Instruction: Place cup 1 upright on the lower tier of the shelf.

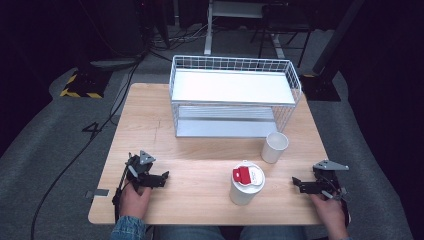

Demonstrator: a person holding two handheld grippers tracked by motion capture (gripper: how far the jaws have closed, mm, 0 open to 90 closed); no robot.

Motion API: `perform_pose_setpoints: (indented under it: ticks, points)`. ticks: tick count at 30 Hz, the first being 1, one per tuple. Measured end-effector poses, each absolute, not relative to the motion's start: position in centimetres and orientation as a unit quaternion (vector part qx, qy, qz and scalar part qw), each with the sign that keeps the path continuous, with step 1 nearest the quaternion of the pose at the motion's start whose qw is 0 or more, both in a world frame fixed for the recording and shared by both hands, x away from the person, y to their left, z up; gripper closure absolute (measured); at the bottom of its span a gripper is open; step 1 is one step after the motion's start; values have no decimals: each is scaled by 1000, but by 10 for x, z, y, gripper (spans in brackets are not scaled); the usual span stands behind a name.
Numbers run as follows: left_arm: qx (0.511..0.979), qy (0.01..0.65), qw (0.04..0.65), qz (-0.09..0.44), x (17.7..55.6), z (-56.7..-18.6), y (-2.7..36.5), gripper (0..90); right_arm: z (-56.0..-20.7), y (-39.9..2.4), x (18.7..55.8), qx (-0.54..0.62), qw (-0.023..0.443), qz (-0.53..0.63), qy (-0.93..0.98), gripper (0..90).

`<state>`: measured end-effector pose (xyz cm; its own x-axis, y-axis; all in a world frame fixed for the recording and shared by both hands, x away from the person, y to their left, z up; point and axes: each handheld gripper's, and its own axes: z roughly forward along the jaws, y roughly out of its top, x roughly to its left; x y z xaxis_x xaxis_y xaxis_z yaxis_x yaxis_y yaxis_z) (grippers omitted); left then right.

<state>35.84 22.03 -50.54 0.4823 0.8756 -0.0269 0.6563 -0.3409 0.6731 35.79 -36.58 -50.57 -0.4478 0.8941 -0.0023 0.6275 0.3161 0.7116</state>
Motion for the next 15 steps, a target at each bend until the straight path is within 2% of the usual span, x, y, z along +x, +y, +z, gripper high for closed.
perform_pose_setpoints:
  ticks: [8,10,15]
  points:
    - [800,479,317,173,358,-505,220,44,-505,-366,357,481,203,329,787,33]
    - [801,478,317,173,358,-505,220,44,-505,-366,358,484,199,328,786,0]
    - [800,478,318,173,359,-505,220,44,-502,-367,358,485,194,338,783,0]
